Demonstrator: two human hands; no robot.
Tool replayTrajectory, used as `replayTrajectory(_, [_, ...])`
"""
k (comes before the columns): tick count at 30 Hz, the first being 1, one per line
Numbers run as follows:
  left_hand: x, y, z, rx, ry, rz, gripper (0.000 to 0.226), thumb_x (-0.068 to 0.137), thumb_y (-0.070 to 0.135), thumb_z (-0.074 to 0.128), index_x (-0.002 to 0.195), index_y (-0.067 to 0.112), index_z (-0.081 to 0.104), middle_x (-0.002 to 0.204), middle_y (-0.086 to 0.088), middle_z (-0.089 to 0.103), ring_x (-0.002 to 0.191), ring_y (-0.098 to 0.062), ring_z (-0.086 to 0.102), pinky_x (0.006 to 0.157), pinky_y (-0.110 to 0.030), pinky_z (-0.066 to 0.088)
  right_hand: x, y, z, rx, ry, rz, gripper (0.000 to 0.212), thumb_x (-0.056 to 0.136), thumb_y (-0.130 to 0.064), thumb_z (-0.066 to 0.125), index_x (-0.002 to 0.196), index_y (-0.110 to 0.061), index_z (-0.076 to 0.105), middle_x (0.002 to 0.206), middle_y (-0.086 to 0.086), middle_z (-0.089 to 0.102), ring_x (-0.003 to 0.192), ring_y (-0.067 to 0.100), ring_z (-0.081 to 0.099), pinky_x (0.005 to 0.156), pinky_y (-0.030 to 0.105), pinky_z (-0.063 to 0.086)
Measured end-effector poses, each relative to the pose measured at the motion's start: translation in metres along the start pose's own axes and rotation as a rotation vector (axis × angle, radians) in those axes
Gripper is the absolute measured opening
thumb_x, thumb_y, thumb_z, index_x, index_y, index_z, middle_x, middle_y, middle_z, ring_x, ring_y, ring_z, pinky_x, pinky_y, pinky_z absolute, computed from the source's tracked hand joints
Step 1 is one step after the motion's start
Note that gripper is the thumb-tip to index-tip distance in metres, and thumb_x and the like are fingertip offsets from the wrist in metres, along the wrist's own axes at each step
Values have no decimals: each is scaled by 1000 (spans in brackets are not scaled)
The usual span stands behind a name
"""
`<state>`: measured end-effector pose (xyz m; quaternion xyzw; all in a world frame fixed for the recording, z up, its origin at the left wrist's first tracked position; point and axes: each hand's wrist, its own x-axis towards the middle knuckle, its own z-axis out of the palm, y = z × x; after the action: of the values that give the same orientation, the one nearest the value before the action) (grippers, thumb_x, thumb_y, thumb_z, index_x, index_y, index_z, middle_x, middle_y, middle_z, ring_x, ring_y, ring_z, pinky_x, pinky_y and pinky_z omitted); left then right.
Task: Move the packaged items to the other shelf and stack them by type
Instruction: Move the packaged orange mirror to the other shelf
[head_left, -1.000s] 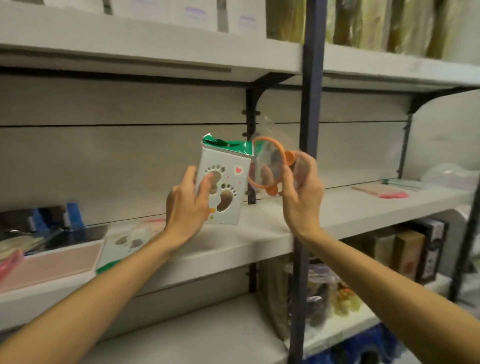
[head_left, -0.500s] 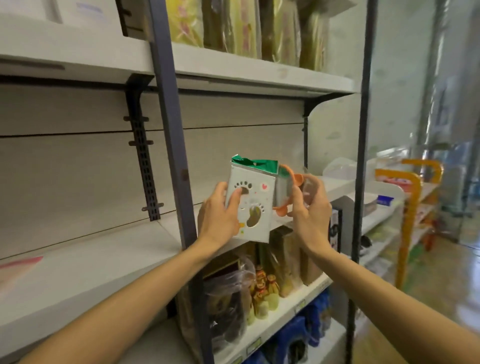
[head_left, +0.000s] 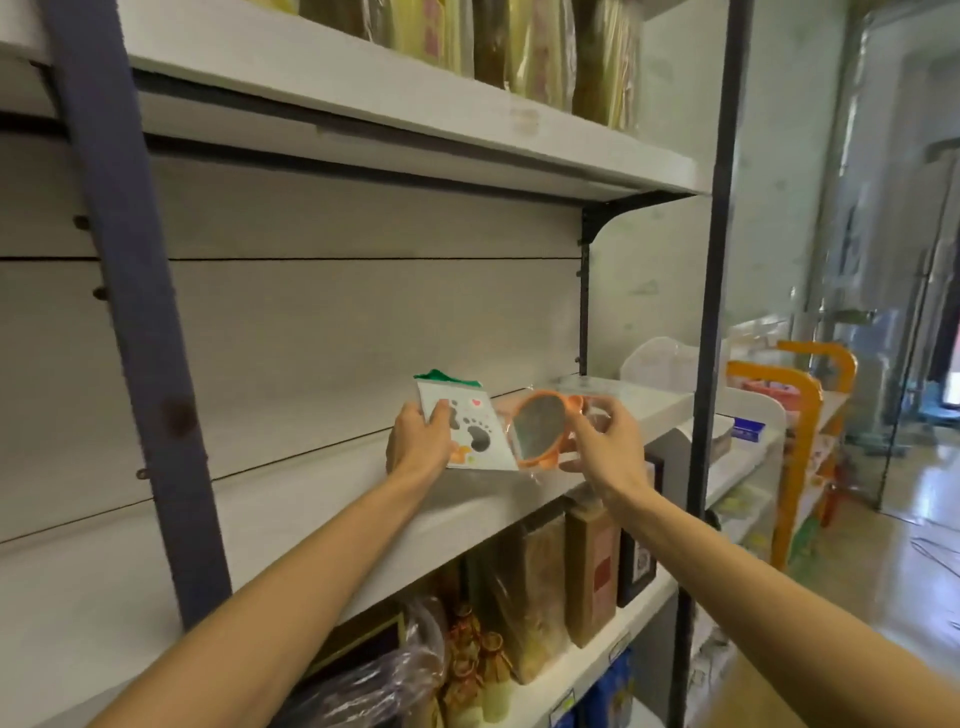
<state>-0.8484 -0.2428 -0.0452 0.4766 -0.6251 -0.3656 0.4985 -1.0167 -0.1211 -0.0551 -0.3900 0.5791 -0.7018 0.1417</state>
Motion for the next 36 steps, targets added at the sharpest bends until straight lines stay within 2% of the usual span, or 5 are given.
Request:
replayTrajectory(5, [64, -7, 37, 65, -100, -96, 35, 90, 29, 50, 118, 10, 60, 96, -8, 74, 81, -27, 72, 47, -24, 48, 73, 31, 2, 90, 2, 182, 35, 97, -25, 66, 128, -14, 53, 112, 12, 68, 81, 27, 75, 59, 34, 61])
replayTrajectory(10, [92, -6, 65, 18, -115, -119, 27, 93, 21, 48, 118, 10, 52, 105, -10, 70, 91, -31, 70, 56, -28, 51, 122, 44, -12, 45, -2, 152, 30, 98, -23, 65, 123, -11, 55, 100, 14, 71, 72, 25, 75, 57, 34, 60])
replayTrajectory(17, [118, 1, 120, -34, -106, -73, 23, 95, 23, 49, 115, 13, 55, 97, -6, 72, 68, -21, 71, 54, -25, 46, 195, 61, -50, 72, 53, 163, 18, 96, -11, 64, 113, -17, 59, 101, 15, 70, 70, 30, 75, 53, 33, 60])
replayTrajectory(24, [166, 10, 219, -15, -151, -63, 42, 76, 41, 54, 112, 22, 61, 103, -4, 73, 92, -27, 71, 86, -49, 60, 281, 95, -102, 143, 24, 205, 30, 94, -14, 68, 122, -15, 58, 98, 9, 68, 74, 27, 73, 52, 29, 60])
replayTrajectory(36, [209, 15, 384, 89, -132, -106, 25, 100, 32, 58, 118, 15, 59, 101, -7, 75, 84, -29, 75, 59, -35, 59, 404, 170, -142, 331, -7, 321, 28, 92, -20, 72, 116, -8, 65, 100, 13, 72, 76, 16, 70, 52, 21, 56])
